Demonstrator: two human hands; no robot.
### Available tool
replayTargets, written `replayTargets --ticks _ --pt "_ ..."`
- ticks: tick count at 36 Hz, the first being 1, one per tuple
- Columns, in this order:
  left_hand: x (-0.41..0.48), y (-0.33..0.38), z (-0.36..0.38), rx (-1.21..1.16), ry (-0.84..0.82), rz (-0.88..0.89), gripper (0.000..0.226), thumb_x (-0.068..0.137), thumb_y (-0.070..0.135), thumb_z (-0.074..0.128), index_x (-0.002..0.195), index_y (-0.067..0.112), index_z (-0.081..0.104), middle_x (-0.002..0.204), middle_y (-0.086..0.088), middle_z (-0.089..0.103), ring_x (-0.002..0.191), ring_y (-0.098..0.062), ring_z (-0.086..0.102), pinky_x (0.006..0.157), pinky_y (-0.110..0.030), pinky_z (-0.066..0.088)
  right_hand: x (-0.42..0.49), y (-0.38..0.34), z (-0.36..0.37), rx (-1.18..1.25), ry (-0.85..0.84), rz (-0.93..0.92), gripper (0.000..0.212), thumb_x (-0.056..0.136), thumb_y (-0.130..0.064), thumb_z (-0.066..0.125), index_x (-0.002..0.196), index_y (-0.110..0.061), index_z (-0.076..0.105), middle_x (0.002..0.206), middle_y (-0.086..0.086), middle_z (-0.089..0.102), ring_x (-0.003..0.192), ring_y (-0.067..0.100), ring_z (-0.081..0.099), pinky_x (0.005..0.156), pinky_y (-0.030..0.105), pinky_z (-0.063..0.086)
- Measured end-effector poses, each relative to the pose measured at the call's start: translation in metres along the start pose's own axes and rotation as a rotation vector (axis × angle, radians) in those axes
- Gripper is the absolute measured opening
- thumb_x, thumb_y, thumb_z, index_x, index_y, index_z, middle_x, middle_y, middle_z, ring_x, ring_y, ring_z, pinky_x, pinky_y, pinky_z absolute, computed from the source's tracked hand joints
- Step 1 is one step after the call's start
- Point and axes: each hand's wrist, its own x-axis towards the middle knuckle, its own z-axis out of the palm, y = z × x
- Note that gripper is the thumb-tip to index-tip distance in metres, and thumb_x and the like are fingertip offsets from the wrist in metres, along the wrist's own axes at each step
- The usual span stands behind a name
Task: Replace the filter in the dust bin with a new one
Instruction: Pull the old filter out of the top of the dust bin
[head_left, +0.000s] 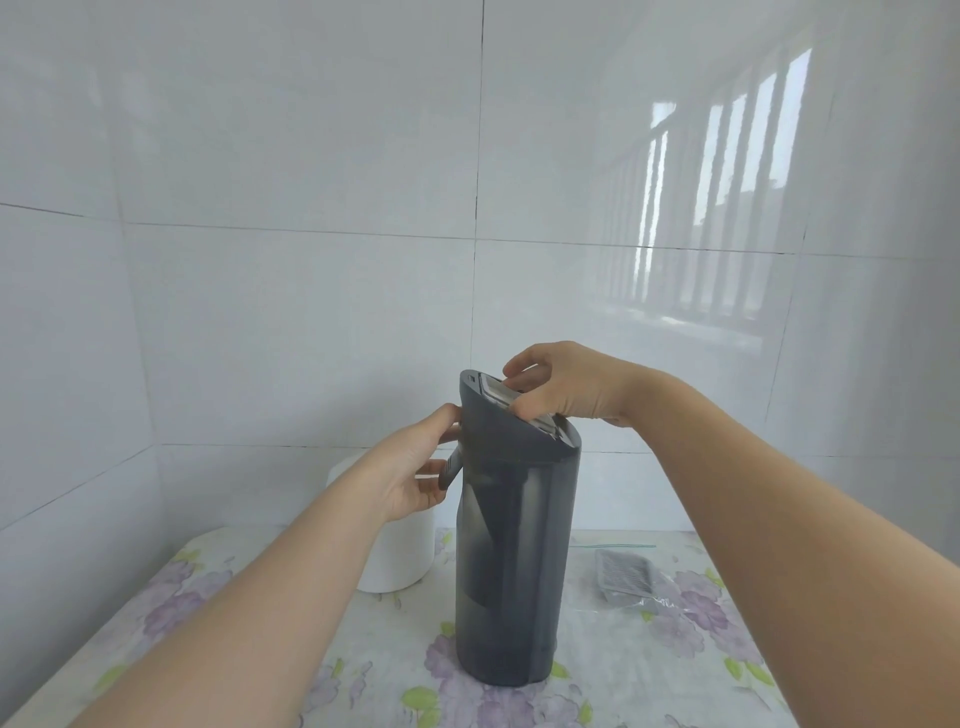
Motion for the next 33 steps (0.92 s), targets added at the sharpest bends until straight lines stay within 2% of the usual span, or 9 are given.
replayTargets --ticks 6,10,13,17,20,23,26,33 --pt "0.0002 0.0002 0.0001 -0.005 -0.001 -0.004 0.020 0.077 0.036 0.065 0.084 0.018 0.068 0.078 0.000 0.059 0.069 -0.017 0.049 0.061 -0.025 0.043 -0.0003 0.0004 0.0012 0.072 -0.030 0.001 0.051 0.079 -0.007 0.069 0.125 -0.020 0.053 0.122 -0.003 0.067 0.113 0.023 0.065 0.103 0.042 0.050" --pt "-0.0001 -0.0001 0.0002 -0.010 -0.002 -0.003 0.019 0.077 0.036 0.066 0.082 0.018 0.068 0.078 0.000 0.059 0.067 -0.016 0.049 0.059 -0.024 0.043 0.0005 0.0006 0.0009 0.117 -0.045 0.006 0.056 0.073 -0.009 0.071 0.124 -0.023 0.052 0.118 -0.005 0.067 0.110 0.025 0.066 0.103 0.045 0.049" --pt "-0.0003 0.0001 0.0001 -0.010 0.001 -0.006 0.020 0.076 0.037 0.066 0.082 0.018 0.069 0.078 -0.002 0.059 0.068 -0.016 0.049 0.060 -0.024 0.044 0.0000 -0.0007 0.0006 0.129 -0.058 0.004 0.057 0.076 -0.006 0.070 0.126 -0.021 0.051 0.124 0.000 0.064 0.104 0.024 0.066 0.099 0.040 0.051" --pt "-0.0003 -0.0001 0.0001 -0.009 0.004 -0.006 0.021 0.077 0.038 0.066 0.082 0.018 0.068 0.077 -0.002 0.058 0.069 -0.017 0.048 0.061 -0.025 0.044 -0.0008 -0.0017 0.0005 0.154 -0.069 0.004 0.052 0.081 0.001 0.066 0.127 -0.016 0.050 0.123 0.003 0.064 0.094 0.021 0.064 0.082 0.031 0.052" --pt "-0.0004 -0.0002 -0.0005 -0.007 -0.001 -0.006 0.021 0.075 0.037 0.067 0.082 0.017 0.069 0.075 -0.002 0.058 0.068 -0.017 0.048 0.062 -0.025 0.044 -0.0004 -0.0027 0.0004 0.143 -0.071 0.010 0.051 0.080 0.001 0.067 0.126 -0.016 0.051 0.124 0.003 0.063 0.094 0.021 0.064 0.076 0.028 0.050" --pt "-0.0003 -0.0003 -0.0006 -0.011 -0.001 -0.006 0.021 0.074 0.037 0.067 0.082 0.018 0.069 0.074 -0.001 0.060 0.066 -0.017 0.049 0.063 -0.025 0.044 -0.0010 -0.0054 0.0000 0.136 -0.078 0.012 0.051 0.082 0.004 0.065 0.127 -0.012 0.050 0.113 0.000 0.065 0.090 0.020 0.063 0.071 0.027 0.050" --pt "0.0001 -0.0003 -0.0005 -0.012 0.000 -0.005 0.021 0.074 0.038 0.068 0.082 0.018 0.069 0.073 -0.001 0.060 0.065 -0.016 0.050 0.062 -0.025 0.044 -0.0015 -0.0072 0.0000 0.120 -0.084 0.009 0.052 0.082 0.005 0.064 0.130 -0.010 0.049 0.109 -0.002 0.065 0.092 0.020 0.062 0.070 0.027 0.050" --pt "0.0010 -0.0003 -0.0004 -0.013 -0.002 0.000 0.020 0.075 0.037 0.067 0.083 0.018 0.068 0.074 0.001 0.061 0.064 -0.016 0.049 0.061 -0.025 0.043 -0.0010 -0.0050 0.0013 0.136 -0.071 0.001 0.052 0.082 0.004 0.064 0.130 -0.010 0.049 0.122 0.005 0.064 0.092 0.023 0.063 0.072 0.028 0.051"
